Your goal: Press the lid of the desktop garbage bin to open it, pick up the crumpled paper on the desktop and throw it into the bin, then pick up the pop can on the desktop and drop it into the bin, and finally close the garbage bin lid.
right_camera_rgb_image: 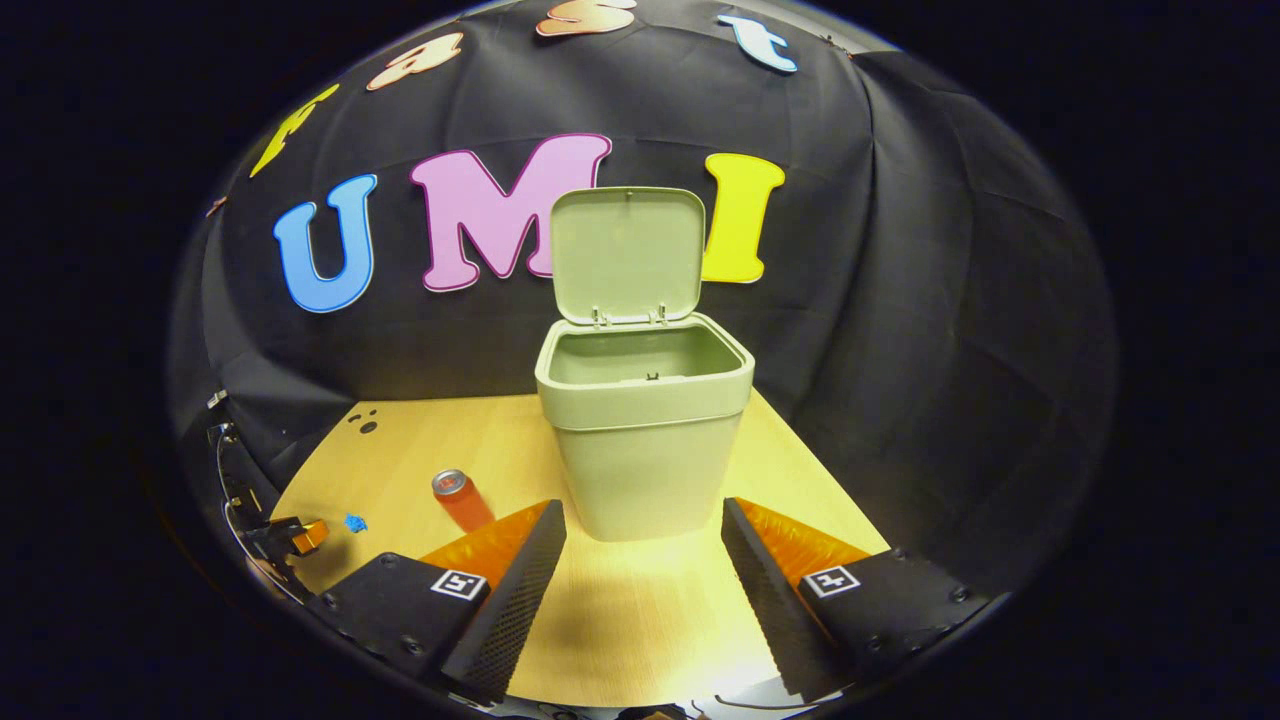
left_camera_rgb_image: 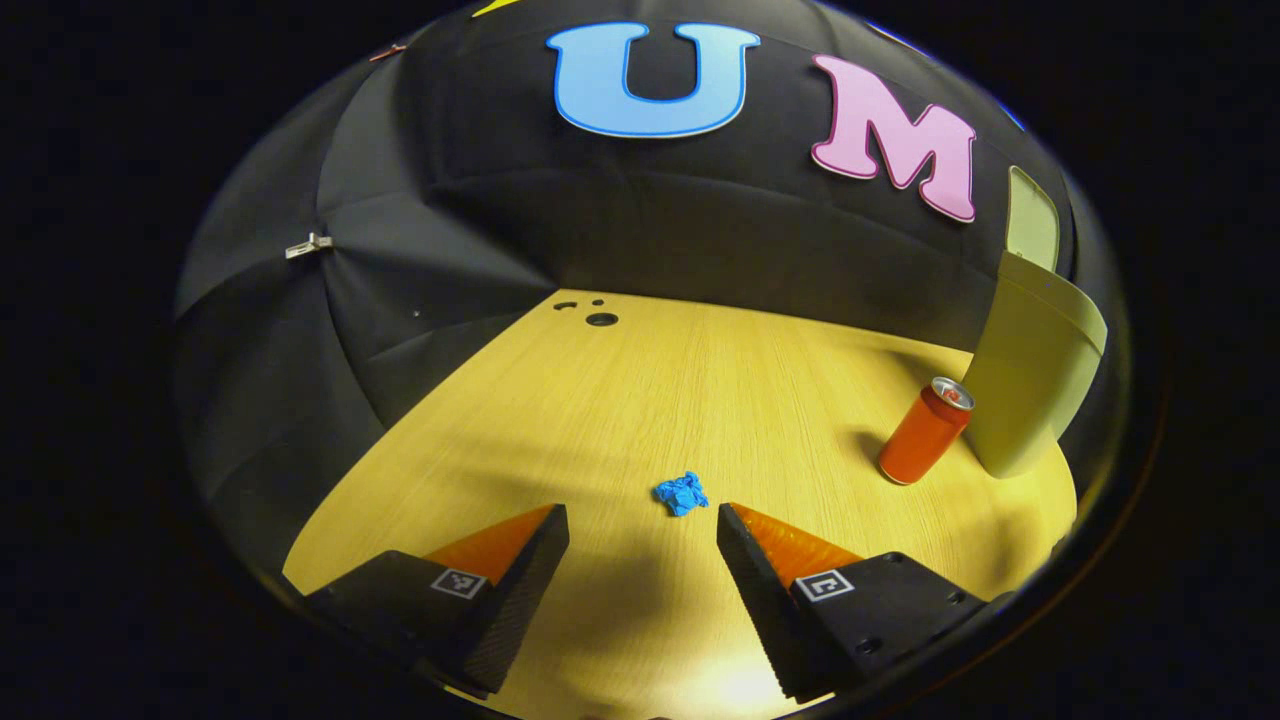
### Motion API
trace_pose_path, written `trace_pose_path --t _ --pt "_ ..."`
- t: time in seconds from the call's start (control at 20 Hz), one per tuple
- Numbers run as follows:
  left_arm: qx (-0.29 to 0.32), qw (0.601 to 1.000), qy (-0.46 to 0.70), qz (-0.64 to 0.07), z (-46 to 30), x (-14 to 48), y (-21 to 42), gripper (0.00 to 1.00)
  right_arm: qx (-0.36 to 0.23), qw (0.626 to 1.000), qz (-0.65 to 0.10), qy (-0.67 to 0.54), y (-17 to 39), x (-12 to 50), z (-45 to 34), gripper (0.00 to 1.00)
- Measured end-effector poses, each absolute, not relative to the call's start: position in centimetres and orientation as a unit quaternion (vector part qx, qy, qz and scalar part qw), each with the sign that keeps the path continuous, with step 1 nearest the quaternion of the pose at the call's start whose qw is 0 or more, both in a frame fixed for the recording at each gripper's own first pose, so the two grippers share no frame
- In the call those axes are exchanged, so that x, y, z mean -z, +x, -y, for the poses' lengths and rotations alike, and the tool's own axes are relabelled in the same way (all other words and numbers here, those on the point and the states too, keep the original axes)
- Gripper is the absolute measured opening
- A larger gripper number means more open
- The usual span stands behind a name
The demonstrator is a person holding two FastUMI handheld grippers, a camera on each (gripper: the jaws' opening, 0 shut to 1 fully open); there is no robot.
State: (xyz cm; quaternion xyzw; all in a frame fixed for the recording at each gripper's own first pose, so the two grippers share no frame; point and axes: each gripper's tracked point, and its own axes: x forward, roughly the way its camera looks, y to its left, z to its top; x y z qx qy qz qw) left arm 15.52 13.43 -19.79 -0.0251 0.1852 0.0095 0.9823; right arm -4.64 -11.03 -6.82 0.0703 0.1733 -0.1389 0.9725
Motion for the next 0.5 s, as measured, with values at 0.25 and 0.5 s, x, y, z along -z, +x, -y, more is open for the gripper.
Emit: trace_pose_path --t 0.25,0.5 --pt "-0.014 0.978 -0.033 -0.206 -12.2 21.8 18.6 0.96 0.151 0.966 -0.197 0.067 -6.1 8.2 12.4 0.99" --pt "-0.029 0.974 -0.02 -0.225 -12.0 23.6 20.9 0.96 0.157 0.965 -0.204 0.057 -6.9 8.8 13.1 0.99"
